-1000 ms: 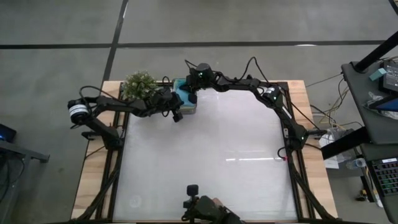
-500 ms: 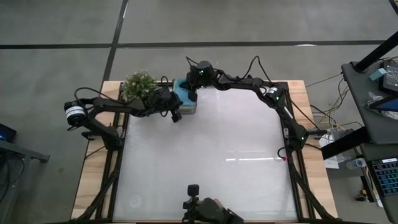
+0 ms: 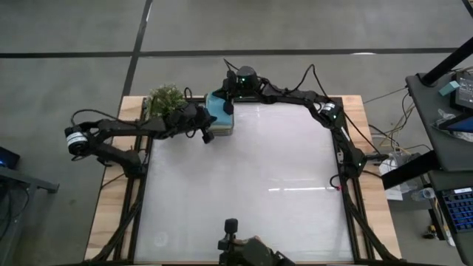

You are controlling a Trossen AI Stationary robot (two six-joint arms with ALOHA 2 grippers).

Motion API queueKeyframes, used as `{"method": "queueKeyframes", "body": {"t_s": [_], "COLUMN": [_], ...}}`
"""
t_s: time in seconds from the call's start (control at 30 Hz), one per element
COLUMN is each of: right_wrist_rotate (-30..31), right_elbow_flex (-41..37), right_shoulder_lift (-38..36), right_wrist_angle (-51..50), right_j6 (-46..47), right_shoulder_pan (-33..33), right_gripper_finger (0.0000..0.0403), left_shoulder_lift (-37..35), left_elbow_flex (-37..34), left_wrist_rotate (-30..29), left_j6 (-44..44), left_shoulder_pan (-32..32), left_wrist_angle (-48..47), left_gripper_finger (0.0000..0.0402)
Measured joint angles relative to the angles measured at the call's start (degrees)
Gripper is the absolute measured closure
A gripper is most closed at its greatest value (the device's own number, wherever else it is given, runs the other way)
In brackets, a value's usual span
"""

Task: Fold microfiber towels
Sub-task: Put the blue folded towel into the bin, then return to Home Position

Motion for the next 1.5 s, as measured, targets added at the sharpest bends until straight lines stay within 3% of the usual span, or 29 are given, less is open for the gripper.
{"method": "queueKeyframes", "body": {"t_s": [0.23, 0.43, 0.67, 0.9, 1.13, 1.5], "right_wrist_rotate": [-3.7, -0.5, 0.7, 7.1, 7.1, 7.1], "right_elbow_flex": [-4.2, -17.9, -36.0, -53.4, -66.8, -80.6], "right_shoulder_lift": [-7.3, -19.0, -35.3, -50.8, -65.4, -83.8], "right_wrist_angle": [0.7, 2.7, 6.2, 10.9, 11.1, 11.1], "right_j6": [-0.2, -3.0, -3.6, -4.6, -3.1, -0.8], "right_shoulder_pan": [0.9, 5.5, 10.9, 15.9, 17.8, 17.8], "right_gripper_finger": [0.0394, 0.0394, 0.0394, 0.0394, 0.0394, 0.0394], "left_shoulder_lift": [-9.6, -19.2, -26.8, -33.6, -42.2, -53.1], "left_elbow_flex": [0.0, -0.1, -0.2, -3.3, -9.0, -15.8], "left_wrist_rotate": [-0.3, -0.3, -0.3, -0.3, -0.3, -0.4], "left_j6": [0.5, 3.0, 4.7, 4.7, 4.2, 1.4], "left_shoulder_pan": [-0.1, -3.3, -11.7, -17.7, -19.0, -19.0], "left_wrist_angle": [-4.5, -7.2, -9.2, -10.3, -10.5, -10.5], "left_gripper_finger": [0.0401, 0.0402, 0.0402, 0.0402, 0.0402, 0.0402]}}
